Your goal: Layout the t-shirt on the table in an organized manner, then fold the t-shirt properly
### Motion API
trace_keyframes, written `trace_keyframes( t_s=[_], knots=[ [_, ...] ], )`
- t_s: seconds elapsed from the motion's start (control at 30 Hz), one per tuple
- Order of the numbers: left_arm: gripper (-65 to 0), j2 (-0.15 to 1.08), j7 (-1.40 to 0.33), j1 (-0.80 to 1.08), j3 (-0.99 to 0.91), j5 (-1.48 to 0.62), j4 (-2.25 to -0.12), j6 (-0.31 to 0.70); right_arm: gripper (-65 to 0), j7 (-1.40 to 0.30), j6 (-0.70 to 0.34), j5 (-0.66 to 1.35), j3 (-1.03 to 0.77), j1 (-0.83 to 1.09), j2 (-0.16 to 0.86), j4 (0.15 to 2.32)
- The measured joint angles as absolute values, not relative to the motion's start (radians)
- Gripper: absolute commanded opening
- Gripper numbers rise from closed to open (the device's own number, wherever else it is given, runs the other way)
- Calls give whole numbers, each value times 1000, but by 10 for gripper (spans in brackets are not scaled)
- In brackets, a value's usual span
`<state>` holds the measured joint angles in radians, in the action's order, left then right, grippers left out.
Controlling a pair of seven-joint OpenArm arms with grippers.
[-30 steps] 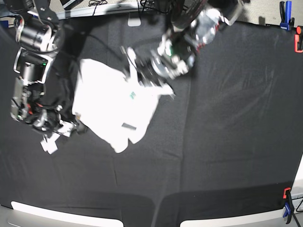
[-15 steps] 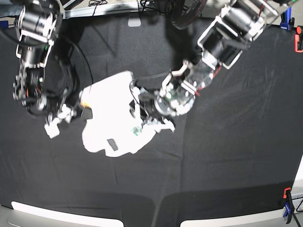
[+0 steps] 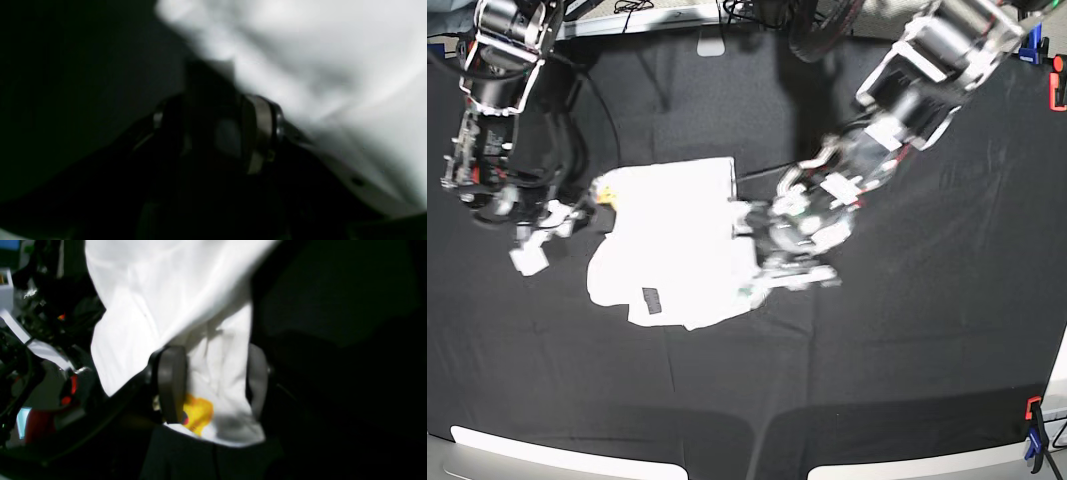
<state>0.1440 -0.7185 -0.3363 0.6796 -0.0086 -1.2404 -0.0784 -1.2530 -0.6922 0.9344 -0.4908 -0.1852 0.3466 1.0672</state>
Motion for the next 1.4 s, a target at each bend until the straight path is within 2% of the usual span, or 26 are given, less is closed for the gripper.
trace_keyframes(
  t_s=[0.23, 0.47, 0.57, 0.8, 1.0, 1.23, 1.4],
  knots=[
    [-385, 301, -731, -239, 654, -77, -1579, -83, -360, -1274, -692, 922, -604, -101, 344, 1178],
    [-385, 310, -758, 23, 350, -192, -1813, -72, -360, -1295, -691, 972, -666, 104, 343, 1386],
    [-385, 314, -761, 129, 244, -260, -1923, 20, -360, -1309, -692, 992, -693, 204, 344, 1472],
    [-385, 317, -791, 375, 90, -289, -2136, 125, -360, -1332, -692, 1064, -717, 434, 328, 1627],
    [-386, 315, -805, 624, 8, -288, -2272, 237, -360, -1358, -693, 1147, -716, 630, 269, 1708],
    [-386, 314, -809, 838, -61, -219, -2288, 245, -360, -1361, -692, 1164, -706, 775, 199, 1716],
    [-386, 313, -790, 959, -144, -220, -2288, 245, -359, -1355, -693, 1142, -640, 846, 197, 1716]
  ],
)
